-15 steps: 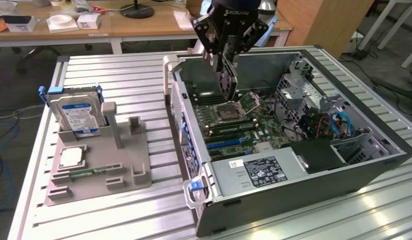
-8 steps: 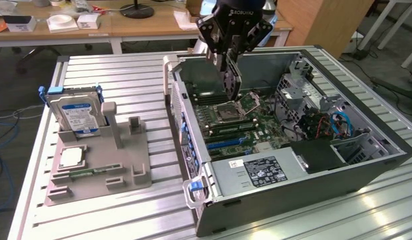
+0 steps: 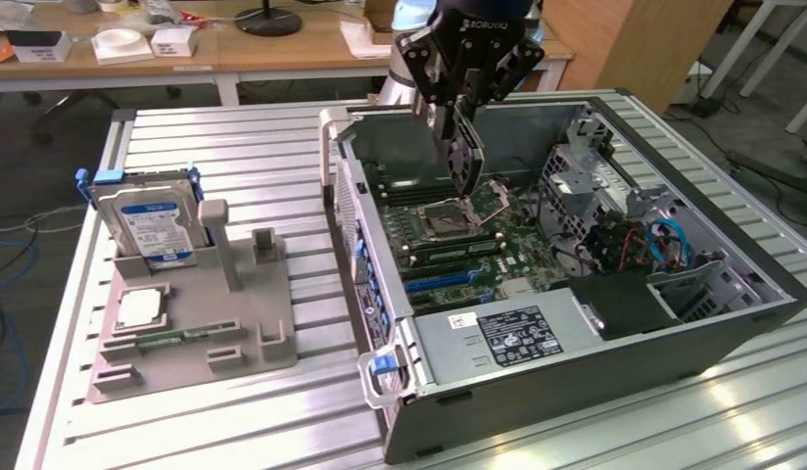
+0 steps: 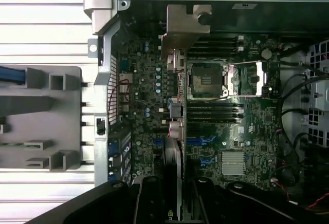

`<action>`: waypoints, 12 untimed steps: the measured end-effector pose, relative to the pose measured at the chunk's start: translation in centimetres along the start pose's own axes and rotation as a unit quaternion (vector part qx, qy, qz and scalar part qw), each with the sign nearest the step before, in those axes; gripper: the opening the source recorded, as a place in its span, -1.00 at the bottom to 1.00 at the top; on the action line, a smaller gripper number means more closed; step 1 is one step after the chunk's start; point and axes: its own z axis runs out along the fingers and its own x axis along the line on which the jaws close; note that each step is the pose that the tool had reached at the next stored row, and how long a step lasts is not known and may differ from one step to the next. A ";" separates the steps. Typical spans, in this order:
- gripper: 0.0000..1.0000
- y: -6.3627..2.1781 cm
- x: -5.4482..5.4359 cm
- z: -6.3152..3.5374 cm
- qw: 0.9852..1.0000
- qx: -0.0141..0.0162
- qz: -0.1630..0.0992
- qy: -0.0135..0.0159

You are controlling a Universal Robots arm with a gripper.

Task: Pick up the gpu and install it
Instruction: 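Pick up the gpu and move the gpu toward the slot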

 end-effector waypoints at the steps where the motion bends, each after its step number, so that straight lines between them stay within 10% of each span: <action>1: -0.47 0.01 -0.2 0.00 1.000 0.000 0.000 0.000; 12: -0.47 0.04 -1.9 -0.01 1.000 0.000 0.000 0.000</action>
